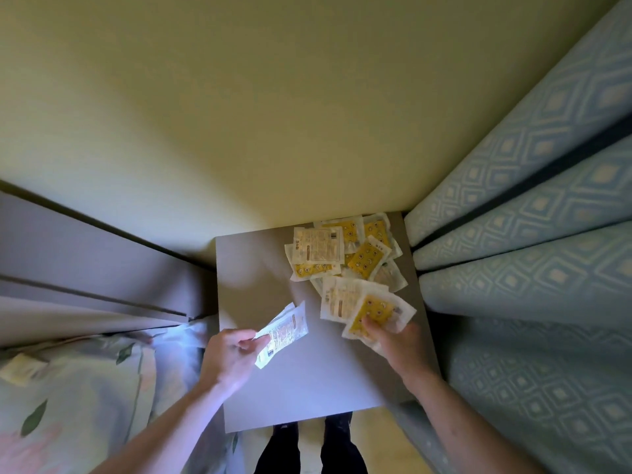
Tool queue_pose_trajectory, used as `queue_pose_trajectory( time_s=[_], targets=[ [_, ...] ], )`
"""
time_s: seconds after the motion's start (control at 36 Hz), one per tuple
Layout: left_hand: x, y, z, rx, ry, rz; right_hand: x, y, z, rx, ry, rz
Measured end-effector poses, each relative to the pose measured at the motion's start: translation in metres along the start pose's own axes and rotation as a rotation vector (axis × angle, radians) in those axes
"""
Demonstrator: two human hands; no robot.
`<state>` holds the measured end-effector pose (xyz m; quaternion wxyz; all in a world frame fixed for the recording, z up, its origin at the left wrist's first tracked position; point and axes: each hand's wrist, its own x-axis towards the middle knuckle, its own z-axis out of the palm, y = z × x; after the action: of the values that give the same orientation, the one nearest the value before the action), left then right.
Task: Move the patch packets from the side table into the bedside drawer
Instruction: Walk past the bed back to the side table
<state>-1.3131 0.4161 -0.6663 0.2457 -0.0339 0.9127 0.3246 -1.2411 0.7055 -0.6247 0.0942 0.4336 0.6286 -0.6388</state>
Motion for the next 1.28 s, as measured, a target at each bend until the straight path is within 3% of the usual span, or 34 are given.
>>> queue_pose_trajectory(
  time_s=[0.17,0.42,0.92,1.08,1.28],
  targets=[
    [0.003,-0.006,-0.005,-0.16,0.009,-0.059,0.05,-0.034,0.011,0.174,0.074,0.097],
    [0.002,-0.001,-0.014,-0.139,0.007,-0.008,0.087,-0.037,0.047,0.111,0.299,0.342],
    [-0.003,-0.01,-0.026,-0.289,-0.038,-0.068,0.084,-0.031,0.063,0.255,0.329,0.468],
    [-0.014,0.001,-0.033,-0.286,0.027,-0.039,0.091,-0.037,0.076,0.323,0.381,0.522],
    [-0.023,-0.019,-0.046,-0.262,0.03,-0.045,0.084,-0.036,0.076,0.297,0.335,0.551]
  ],
)
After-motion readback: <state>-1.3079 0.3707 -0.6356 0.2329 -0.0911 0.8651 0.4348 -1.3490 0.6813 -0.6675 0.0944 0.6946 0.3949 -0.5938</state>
